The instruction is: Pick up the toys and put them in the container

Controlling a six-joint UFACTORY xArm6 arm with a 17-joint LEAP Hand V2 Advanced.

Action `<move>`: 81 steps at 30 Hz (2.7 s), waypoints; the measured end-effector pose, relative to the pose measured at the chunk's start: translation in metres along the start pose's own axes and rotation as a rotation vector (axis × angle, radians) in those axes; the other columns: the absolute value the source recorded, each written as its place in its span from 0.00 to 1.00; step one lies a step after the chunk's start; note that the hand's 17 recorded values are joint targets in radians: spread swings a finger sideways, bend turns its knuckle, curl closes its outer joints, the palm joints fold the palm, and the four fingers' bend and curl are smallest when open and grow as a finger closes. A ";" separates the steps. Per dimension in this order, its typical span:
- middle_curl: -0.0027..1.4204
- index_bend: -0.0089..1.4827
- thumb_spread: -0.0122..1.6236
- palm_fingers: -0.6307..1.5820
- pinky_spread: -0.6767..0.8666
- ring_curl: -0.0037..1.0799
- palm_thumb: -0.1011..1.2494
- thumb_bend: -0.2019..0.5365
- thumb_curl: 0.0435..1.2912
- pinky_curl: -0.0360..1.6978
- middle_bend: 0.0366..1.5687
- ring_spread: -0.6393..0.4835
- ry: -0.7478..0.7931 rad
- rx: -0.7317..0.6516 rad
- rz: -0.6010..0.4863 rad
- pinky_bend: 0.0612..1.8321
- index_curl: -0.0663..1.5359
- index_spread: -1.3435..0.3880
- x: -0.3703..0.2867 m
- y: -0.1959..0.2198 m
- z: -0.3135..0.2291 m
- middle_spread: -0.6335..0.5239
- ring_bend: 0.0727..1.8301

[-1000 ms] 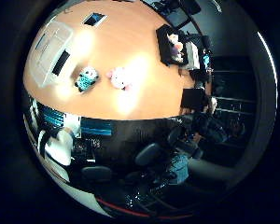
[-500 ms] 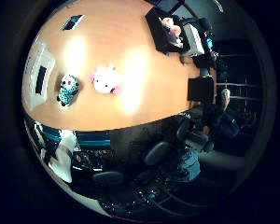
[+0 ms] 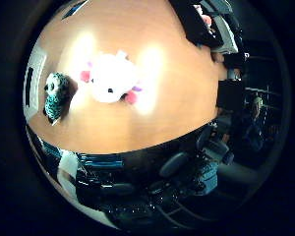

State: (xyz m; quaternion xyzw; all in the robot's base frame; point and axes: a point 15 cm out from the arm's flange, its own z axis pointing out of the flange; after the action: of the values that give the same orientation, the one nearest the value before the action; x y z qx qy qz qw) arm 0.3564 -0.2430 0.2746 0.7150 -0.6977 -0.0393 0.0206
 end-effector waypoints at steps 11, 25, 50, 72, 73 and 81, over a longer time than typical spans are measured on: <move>0.22 0.12 0.66 0.36 0.73 0.22 0.41 0.24 0.18 0.17 0.10 0.75 -0.042 -0.051 0.076 0.22 0.22 0.56 0.049 0.009 0.058 0.58 0.12; 0.24 0.11 0.65 0.43 0.74 0.25 0.43 0.25 0.19 0.17 0.14 0.69 -0.062 -0.070 0.074 0.20 0.21 0.56 0.059 -0.003 0.105 0.51 0.18; 0.52 0.65 0.64 0.82 0.28 0.57 0.79 0.29 0.30 0.37 0.77 0.37 0.003 -0.075 0.019 0.68 0.50 0.61 0.075 0.008 0.082 0.40 0.71; 0.56 0.68 0.50 0.77 0.31 0.65 0.85 0.25 0.56 0.53 0.84 0.38 0.070 0.161 -0.077 0.66 0.59 0.65 -0.022 0.045 -0.129 0.42 0.75; 0.56 0.68 0.50 0.77 0.31 0.65 0.85 0.25 0.56 0.54 0.84 0.38 0.069 0.175 -0.090 0.66 0.59 0.65 -0.031 0.043 -0.140 0.42 0.75; 0.56 0.67 0.48 0.77 0.30 0.67 0.85 0.25 0.60 0.57 0.84 0.38 0.068 0.296 -0.215 0.64 0.61 0.65 -0.136 0.025 -0.239 0.42 0.74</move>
State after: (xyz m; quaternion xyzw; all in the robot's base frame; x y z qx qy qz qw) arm 0.3488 -0.1136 0.5187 0.7815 -0.6144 0.0861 -0.0656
